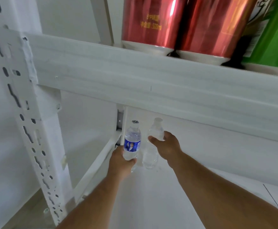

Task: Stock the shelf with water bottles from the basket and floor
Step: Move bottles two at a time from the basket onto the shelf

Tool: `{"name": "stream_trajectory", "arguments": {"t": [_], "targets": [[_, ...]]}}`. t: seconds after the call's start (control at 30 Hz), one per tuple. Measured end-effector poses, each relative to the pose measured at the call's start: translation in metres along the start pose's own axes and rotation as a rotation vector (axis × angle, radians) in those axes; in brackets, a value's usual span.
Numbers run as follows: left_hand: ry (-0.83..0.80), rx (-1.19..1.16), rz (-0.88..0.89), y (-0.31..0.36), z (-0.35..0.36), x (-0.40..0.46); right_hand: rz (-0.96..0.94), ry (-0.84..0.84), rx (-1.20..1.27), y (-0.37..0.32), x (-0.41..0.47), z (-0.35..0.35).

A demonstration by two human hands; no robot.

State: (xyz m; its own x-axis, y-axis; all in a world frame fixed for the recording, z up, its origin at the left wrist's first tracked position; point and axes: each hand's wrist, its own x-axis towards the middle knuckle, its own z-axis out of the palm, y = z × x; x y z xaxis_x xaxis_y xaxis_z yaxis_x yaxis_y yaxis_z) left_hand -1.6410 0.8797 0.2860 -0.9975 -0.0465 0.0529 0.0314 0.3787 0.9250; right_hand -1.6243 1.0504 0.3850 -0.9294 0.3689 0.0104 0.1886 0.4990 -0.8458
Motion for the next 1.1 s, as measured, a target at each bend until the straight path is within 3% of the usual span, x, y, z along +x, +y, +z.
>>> {"name": "stream_trajectory", "arguments": {"t": [0.87,1.1], "targets": [[-0.034,-0.026,0.103,-0.008,0.034,0.071,-0.019,-0.023,0.037,0.018,0.045,0.031],[-0.082,0.088,0.057,-0.013,0.034,0.067,-0.027,-0.03,-0.034,0.014,0.037,0.029]]}}
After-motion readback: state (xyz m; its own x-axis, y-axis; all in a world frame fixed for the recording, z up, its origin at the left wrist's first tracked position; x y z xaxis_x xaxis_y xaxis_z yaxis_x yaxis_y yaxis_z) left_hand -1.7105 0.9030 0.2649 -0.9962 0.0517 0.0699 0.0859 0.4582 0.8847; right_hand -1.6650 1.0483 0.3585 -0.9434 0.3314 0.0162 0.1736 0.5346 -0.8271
